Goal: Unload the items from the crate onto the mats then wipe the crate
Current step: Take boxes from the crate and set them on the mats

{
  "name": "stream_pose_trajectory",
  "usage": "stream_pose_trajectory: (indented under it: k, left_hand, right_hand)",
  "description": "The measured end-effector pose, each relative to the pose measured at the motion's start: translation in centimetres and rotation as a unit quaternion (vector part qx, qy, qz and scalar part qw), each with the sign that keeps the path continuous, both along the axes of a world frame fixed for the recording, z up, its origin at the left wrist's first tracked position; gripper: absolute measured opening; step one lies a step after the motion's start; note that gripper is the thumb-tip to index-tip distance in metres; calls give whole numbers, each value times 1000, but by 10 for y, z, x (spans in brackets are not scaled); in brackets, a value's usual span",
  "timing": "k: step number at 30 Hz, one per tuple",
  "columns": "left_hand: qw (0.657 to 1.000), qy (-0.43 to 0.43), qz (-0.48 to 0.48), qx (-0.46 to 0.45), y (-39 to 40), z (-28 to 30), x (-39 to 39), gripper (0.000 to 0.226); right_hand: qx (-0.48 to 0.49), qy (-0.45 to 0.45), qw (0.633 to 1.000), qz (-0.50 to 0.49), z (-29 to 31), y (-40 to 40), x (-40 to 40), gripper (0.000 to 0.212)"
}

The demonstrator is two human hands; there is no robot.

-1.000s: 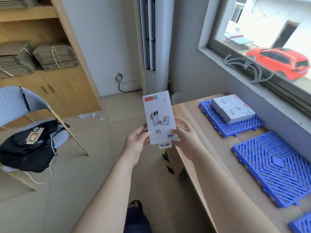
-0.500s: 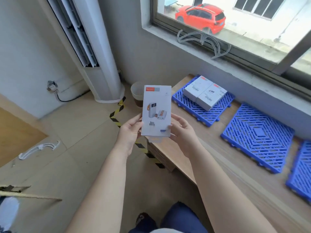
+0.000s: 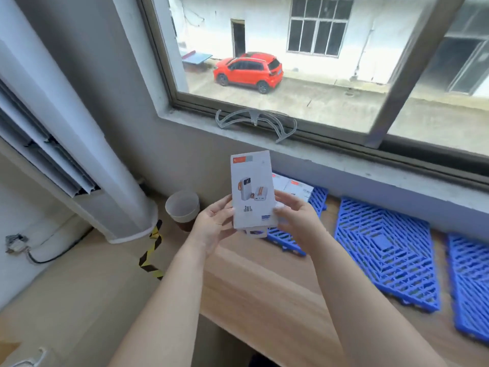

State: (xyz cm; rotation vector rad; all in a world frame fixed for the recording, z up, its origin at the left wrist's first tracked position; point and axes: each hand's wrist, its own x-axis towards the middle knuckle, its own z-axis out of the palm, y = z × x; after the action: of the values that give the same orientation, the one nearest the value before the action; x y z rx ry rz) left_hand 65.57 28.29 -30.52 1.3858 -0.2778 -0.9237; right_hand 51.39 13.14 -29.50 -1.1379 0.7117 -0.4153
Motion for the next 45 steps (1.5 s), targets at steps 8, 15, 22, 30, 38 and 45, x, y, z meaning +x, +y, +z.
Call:
stream_pose_trajectory:
  k: [8,15,22,30,38,45]
  left_hand:
    - [997,49,-40,44,-67,-23,40,35]
    - [987,12,-120,108,-136,-53,81,37]
    - [975,39,-175,134,-200,-82,127,38]
    - [955,46,-241,167,-233,-119,148,41]
    - [939,12,-286,189,-231,-128,148,46]
    - [939,14,-277,206,-230,-126,144,46]
  right_hand:
    - [10,51,997,-61,-31,-42,24,37]
    - [58,101,975,-188,-72,-68,56,39]
    - [35,152,943,-294,-101,-98,103,39]
    - [45,200,919,-337,-136,-119,121,39]
    - [50,218,909,-352,-151,-114,120,39]
    - [51,220,913,-341,-152,-117,114,41]
